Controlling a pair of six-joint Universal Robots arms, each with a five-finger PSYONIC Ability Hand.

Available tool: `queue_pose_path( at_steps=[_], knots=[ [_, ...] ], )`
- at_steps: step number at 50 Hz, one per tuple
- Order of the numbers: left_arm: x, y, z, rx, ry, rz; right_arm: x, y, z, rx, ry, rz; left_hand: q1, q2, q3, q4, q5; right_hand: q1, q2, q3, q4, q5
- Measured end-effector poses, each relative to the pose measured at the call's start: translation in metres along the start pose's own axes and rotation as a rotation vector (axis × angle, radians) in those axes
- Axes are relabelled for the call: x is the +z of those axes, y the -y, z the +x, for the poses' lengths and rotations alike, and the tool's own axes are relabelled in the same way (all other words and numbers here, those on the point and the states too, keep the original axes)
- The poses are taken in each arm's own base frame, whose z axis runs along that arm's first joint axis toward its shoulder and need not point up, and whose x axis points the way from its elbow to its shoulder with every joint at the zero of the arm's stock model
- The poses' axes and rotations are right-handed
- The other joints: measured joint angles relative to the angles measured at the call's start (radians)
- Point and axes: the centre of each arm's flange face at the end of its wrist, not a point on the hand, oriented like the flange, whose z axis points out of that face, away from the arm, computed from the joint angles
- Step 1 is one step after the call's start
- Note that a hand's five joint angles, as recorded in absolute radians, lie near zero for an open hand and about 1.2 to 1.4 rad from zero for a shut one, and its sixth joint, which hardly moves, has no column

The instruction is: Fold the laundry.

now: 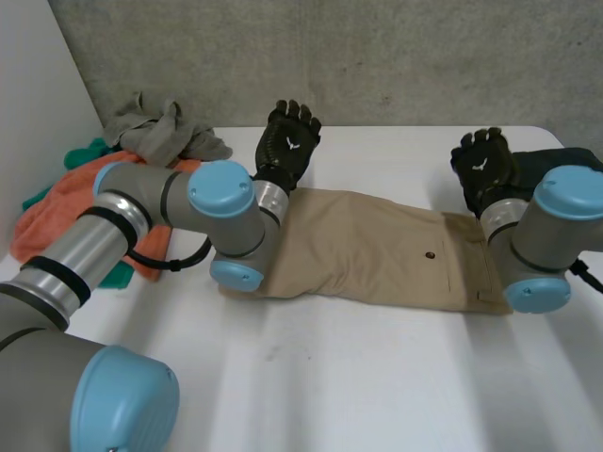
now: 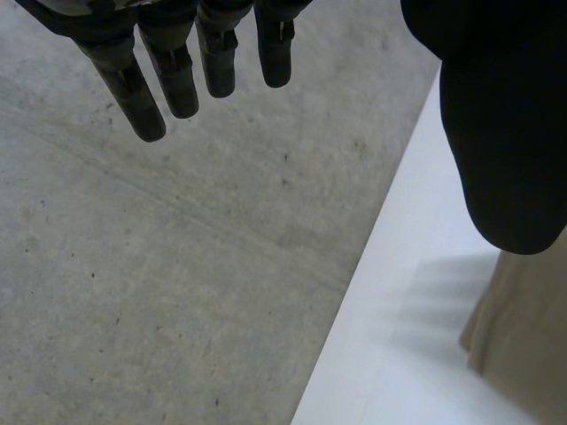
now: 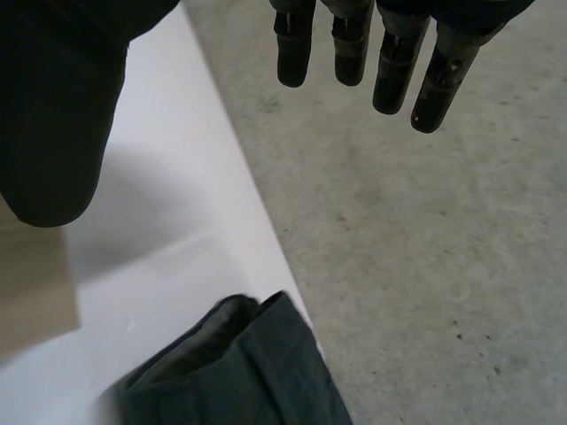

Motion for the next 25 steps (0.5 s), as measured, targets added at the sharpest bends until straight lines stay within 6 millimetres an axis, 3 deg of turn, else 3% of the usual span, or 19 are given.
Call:
queue_pose_path(
  at_steps=[2,3,7,10,16,18,19,25],
  knots=[
    [0.0,0.002,-0.001,-0.007,-0.001,-0.001,-0.001,0.003,0.004,0.017,-0.005,0.002,0.0,0.0,0.0,0.0,0.0,0.0,0.0,0.0,0.0,0.0],
    [-0.005,0.016,-0.009,-0.064,-0.013,-0.022,-0.009,0.013,0.02,0.086,-0.011,0.002,0.0,0.0,0.0,0.0,0.0,0.0,0.0,0.0,0.0,0.0],
    [-0.013,0.028,-0.02,-0.138,-0.043,-0.07,-0.023,0.025,0.038,0.167,0.007,-0.016,0.0,0.0,0.0,0.0,0.0,0.0,0.0,0.0,0.0,0.0],
    [-0.03,0.04,-0.032,-0.238,-0.097,-0.155,-0.045,0.031,0.054,0.272,0.077,-0.078,0.0,0.0,0.0,0.0,0.0,0.0,0.0,0.0,0.0,0.0],
    [-0.066,0.05,-0.046,-0.362,-0.155,-0.261,-0.085,0.016,0.049,0.429,0.297,-0.277,0.0,0.0,0.0,0.0,0.0,0.0,0.0,0.0,0.0,0.0],
    [-0.068,0.05,-0.047,-0.368,-0.156,-0.264,-0.087,0.015,0.048,0.436,0.309,-0.288,0.0,0.0,0.0,0.0,0.0,0.0,0.0,0.0,0.0,0.0],
    [-0.081,0.053,-0.051,-0.389,-0.162,-0.256,-0.098,0.008,0.042,0.473,0.369,-0.346,0.0,0.0,0.0,0.0,0.0,0.0,0.0,0.0,0.0,0.0],
    [-0.106,0.058,-0.054,-0.405,-0.172,-0.2,-0.111,-0.002,0.03,0.497,0.422,-0.394,0.0,0.0,0.0,0.0,0.0,0.0,0.0,0.0,0.0,0.0]
  ],
)
